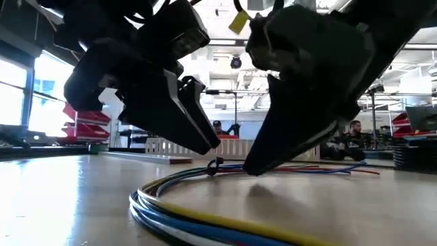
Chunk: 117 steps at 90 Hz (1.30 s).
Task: Ziptie cables
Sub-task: Wrap the cable wires with the black zip tie
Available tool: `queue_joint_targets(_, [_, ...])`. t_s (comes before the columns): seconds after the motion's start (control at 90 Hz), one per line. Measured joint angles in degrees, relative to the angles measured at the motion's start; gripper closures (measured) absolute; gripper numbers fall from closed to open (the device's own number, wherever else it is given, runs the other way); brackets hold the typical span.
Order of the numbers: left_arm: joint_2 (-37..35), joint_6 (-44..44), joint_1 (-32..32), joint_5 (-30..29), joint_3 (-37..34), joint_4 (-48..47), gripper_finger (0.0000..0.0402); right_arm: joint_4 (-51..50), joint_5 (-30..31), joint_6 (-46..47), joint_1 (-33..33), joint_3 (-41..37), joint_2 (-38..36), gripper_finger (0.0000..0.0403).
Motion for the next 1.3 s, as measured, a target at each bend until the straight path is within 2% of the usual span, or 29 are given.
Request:
queue_joint_targets(0.133, [0.00, 2.85, 0.62, -1.02, 0.00, -0.02, 0.0251, -3.68, 1.92, -3.41, 0.16, 1.86, 0.00, 0.0397])
queue_joint_targets(0.278, [0.00, 5.16, 1.57, 4.01, 0.00, 0.12, 0.0251, -6.33, 1.21, -4.47, -0.27, 3.37, -0.02, 0.0402])
queue_joint_targets(0.556, [0.00, 7.55, 1.86, 6.16, 0.00, -0.29, 0.0277, -6.74, -2.92, 0.64, -2.21, 3.78, -0.02, 0.0403])
queue_joint_targets(0.822, [0.00, 7.04, 1.86, 2.69, 0.00, -1.54, 0.0308, -6.85, -4.02, 7.32, -3.06, 3.78, -0.13, 0.0403])
queue_joint_targets(1.3, [0.00, 8.18, 1.65, 2.24, -0.02, -1.39, 0.0294, -7.16, -4.79, 9.54, -3.73, 3.74, -3.63, 0.0403])
